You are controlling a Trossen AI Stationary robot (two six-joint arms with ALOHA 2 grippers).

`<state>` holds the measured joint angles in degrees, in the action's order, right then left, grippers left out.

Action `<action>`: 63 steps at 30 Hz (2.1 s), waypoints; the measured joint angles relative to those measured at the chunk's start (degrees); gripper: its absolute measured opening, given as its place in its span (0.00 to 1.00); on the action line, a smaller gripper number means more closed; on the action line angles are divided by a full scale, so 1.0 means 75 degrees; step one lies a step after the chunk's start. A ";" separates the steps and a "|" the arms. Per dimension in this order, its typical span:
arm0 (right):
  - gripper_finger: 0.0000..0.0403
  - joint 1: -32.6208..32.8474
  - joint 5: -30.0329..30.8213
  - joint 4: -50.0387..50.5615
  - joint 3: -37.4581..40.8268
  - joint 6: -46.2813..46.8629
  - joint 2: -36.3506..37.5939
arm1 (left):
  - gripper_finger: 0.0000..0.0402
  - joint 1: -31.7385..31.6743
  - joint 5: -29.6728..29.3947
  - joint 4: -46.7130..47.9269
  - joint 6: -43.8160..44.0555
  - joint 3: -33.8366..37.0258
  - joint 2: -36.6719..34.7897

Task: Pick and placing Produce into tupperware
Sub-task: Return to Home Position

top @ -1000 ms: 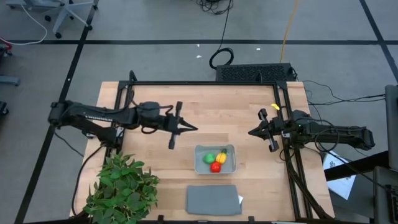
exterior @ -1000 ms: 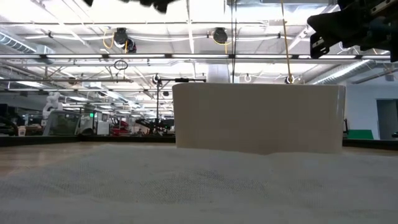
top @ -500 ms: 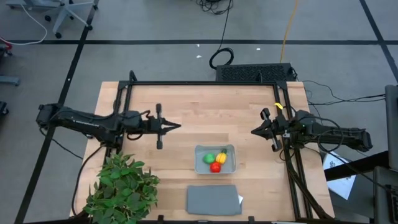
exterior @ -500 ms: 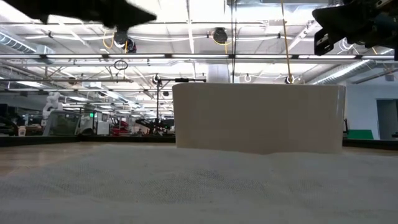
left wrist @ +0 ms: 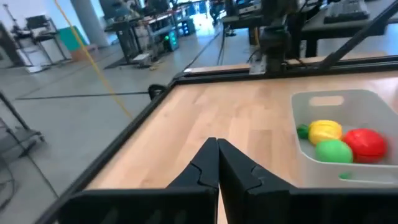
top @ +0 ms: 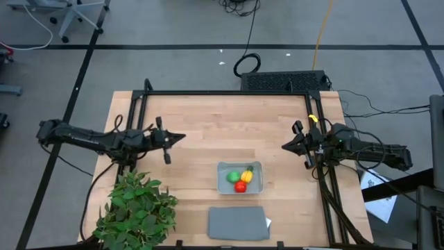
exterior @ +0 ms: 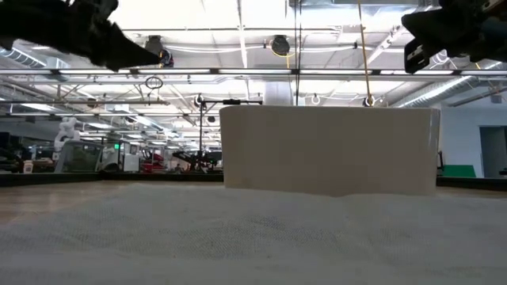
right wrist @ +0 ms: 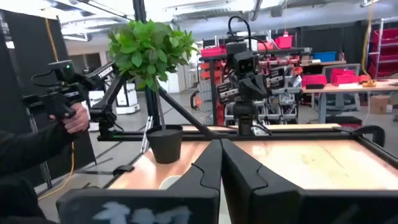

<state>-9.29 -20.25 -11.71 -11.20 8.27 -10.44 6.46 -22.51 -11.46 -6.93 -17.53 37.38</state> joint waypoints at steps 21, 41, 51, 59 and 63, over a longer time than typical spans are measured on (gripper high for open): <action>0.00 -0.0001 0.0551 0.1156 0.0000 -0.0414 0.0847 | 0.00 0.0518 0.1794 -0.0997 -0.0145 0.1639 -0.1806; 0.00 -0.0016 0.0913 -0.0010 0.1092 -0.0399 0.1224 | 0.00 0.0560 0.1435 -0.0348 -0.0494 0.1639 -0.2554; 0.00 -0.0019 0.0876 -0.0024 0.1131 -0.0440 0.1244 | 0.00 0.0560 0.1830 -0.0434 -0.0919 0.1639 -0.2754; 0.00 -0.0007 0.0865 0.0081 0.1145 -0.0370 0.1241 | 0.00 0.0560 0.2237 0.0569 -0.0857 0.1639 -0.3748; 0.00 -0.0004 0.0865 0.0035 0.1148 -0.0399 0.1244 | 0.00 0.0557 0.1928 0.1061 -0.0703 0.1639 -0.4226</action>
<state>-9.32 -13.76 -11.45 -2.59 5.28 -1.10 10.63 -8.05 -3.50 -12.20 -5.23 5.68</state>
